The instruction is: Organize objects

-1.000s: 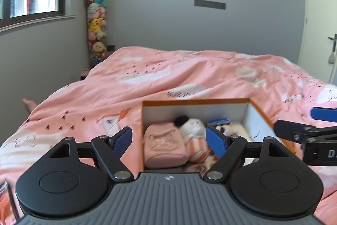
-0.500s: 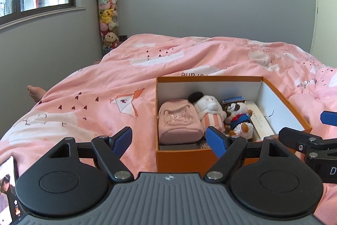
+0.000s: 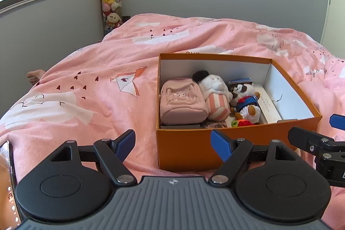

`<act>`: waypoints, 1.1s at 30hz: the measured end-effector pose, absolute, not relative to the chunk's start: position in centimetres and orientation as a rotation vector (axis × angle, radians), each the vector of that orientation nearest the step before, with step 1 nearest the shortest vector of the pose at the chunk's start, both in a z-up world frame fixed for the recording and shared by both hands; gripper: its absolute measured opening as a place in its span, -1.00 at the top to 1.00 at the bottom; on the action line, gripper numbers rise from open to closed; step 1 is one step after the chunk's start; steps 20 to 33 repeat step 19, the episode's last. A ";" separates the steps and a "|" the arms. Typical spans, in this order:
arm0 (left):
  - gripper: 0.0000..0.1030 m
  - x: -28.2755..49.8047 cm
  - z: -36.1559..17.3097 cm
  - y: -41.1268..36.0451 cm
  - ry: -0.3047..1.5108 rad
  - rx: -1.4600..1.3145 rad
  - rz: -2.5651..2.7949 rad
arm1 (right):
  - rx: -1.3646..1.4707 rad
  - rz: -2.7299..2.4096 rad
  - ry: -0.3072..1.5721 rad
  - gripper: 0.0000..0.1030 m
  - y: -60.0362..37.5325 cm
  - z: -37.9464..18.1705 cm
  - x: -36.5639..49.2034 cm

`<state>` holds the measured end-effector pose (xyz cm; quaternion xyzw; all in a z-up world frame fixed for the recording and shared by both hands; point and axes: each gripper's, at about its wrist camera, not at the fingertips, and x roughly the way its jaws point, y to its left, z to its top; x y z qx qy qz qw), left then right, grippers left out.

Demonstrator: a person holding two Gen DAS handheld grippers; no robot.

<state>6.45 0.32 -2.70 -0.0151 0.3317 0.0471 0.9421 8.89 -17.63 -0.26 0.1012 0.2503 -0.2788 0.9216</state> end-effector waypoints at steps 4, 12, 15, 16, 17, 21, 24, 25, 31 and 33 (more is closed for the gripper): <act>-0.80 6.3 -2.7 0.0 0.678 -0.022 0.093 | 0.214 -0.570 0.519 -0.97 -17.8 -0.3 8.8; -0.80 6.2 -2.6 -0.2 0.673 -0.015 0.085 | 0.230 -0.570 0.528 -0.97 -18.0 -0.5 8.8; -0.80 6.1 -2.5 -0.2 0.667 -0.014 0.087 | 0.228 -0.571 0.530 -0.97 -18.0 -0.5 8.8; -0.80 6.1 -2.5 -0.2 0.666 -0.013 0.088 | 0.229 -0.571 0.530 -0.97 -18.0 -0.5 8.8; -0.80 6.1 -2.5 -0.2 0.665 -0.013 0.090 | 0.227 -0.570 0.531 -0.97 -18.0 -0.6 8.8; -0.80 6.2 -2.4 -0.2 0.666 -0.012 0.091 | 0.225 -0.568 0.533 -0.97 -17.9 -0.6 8.8; -0.80 6.2 -2.4 -0.2 0.666 -0.012 0.091 | 0.225 -0.568 0.533 -0.97 -17.9 -0.6 8.8; -0.80 6.2 -2.4 -0.2 0.666 -0.012 0.091 | 0.225 -0.568 0.533 -0.97 -17.9 -0.6 8.8; -0.80 6.2 -2.4 -0.2 0.666 -0.012 0.091 | 0.225 -0.568 0.533 -0.97 -17.9 -0.6 8.8; -0.80 6.2 -2.4 -0.2 0.666 -0.012 0.091 | 0.225 -0.568 0.533 -0.97 -17.9 -0.6 8.8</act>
